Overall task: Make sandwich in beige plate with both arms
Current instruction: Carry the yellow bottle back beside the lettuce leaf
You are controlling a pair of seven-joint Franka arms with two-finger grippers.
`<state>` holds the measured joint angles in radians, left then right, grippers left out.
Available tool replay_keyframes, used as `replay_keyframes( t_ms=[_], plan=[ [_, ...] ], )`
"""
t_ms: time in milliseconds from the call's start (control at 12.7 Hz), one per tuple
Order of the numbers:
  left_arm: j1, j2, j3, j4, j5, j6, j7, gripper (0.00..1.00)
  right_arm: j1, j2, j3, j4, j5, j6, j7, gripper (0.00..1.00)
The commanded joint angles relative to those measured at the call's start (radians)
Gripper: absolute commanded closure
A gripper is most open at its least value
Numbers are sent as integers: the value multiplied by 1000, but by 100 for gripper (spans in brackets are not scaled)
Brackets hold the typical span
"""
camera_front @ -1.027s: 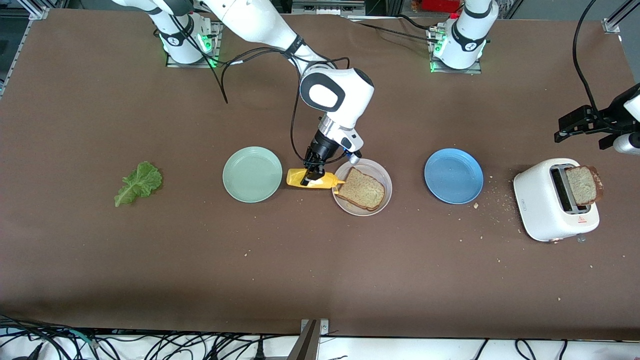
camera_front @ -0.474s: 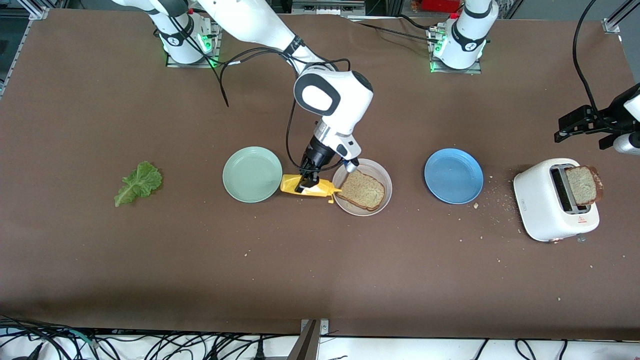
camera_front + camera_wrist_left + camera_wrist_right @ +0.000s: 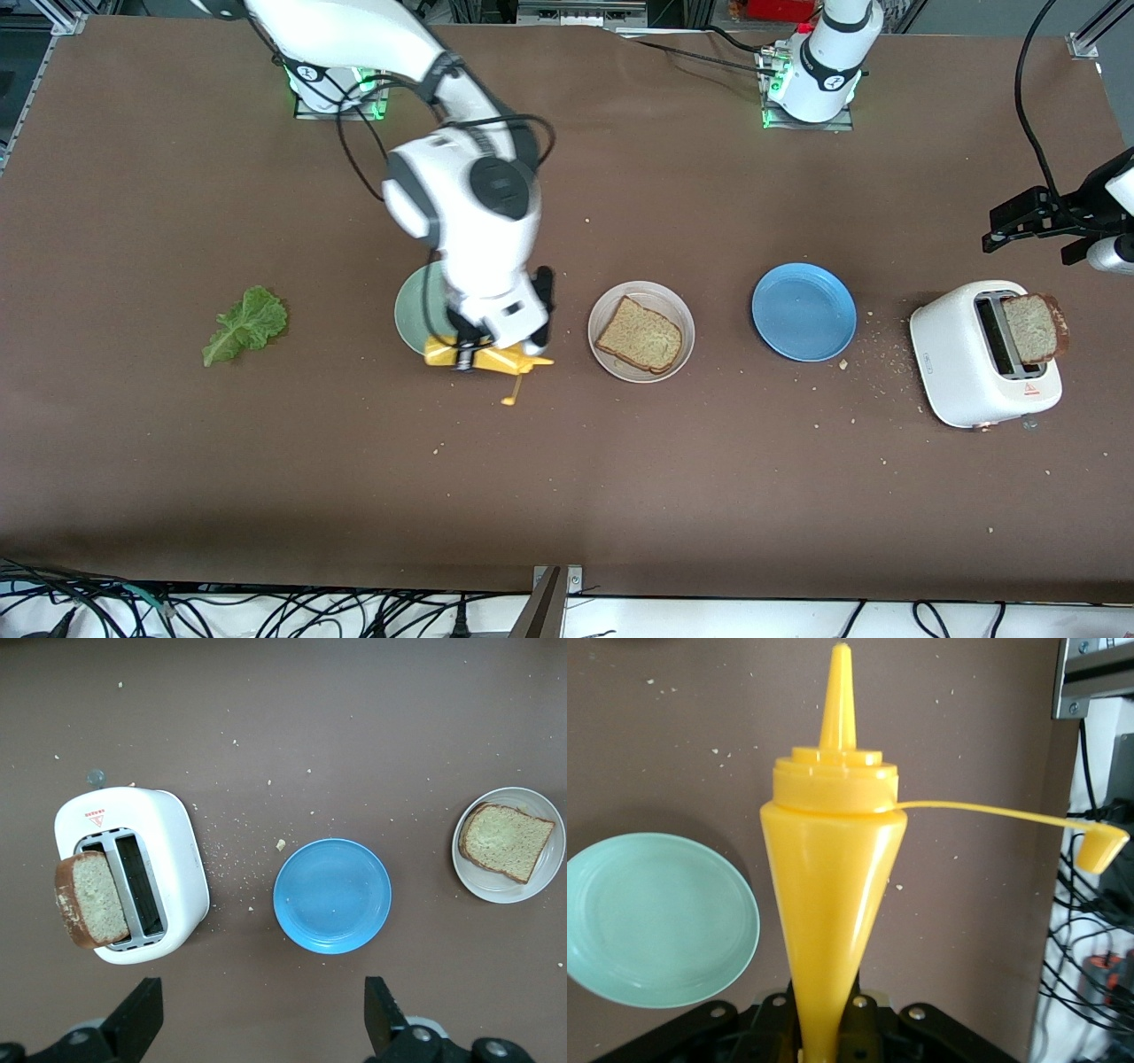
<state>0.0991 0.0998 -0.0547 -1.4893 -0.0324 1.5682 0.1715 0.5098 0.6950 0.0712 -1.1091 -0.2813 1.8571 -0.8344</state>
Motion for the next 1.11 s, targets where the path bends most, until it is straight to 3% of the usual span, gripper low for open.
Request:
replay_keyframes(
  t_ms=[0, 237, 553, 869, 1027],
  plan=[
    [-1, 11, -2, 27, 16, -8, -3, 0, -150, -49, 22, -14, 251, -13, -142, 100],
    [-1, 11, -4, 27, 16, -10, -3, 0, -316, -54, 22, -41, 616, -74, -380, 100],
    [-3, 12, -4, 27, 16, -10, -3, 0, -494, -55, 21, -185, 955, -177, -677, 100],
    [-1, 12, -4, 27, 16, -10, -3, 0, -631, -49, 21, -380, 1135, -249, -1023, 100],
    [-1, 12, -4, 27, 16, -8, -3, 0, -683, -37, 21, -446, 1171, -291, -1194, 100]
  ],
)
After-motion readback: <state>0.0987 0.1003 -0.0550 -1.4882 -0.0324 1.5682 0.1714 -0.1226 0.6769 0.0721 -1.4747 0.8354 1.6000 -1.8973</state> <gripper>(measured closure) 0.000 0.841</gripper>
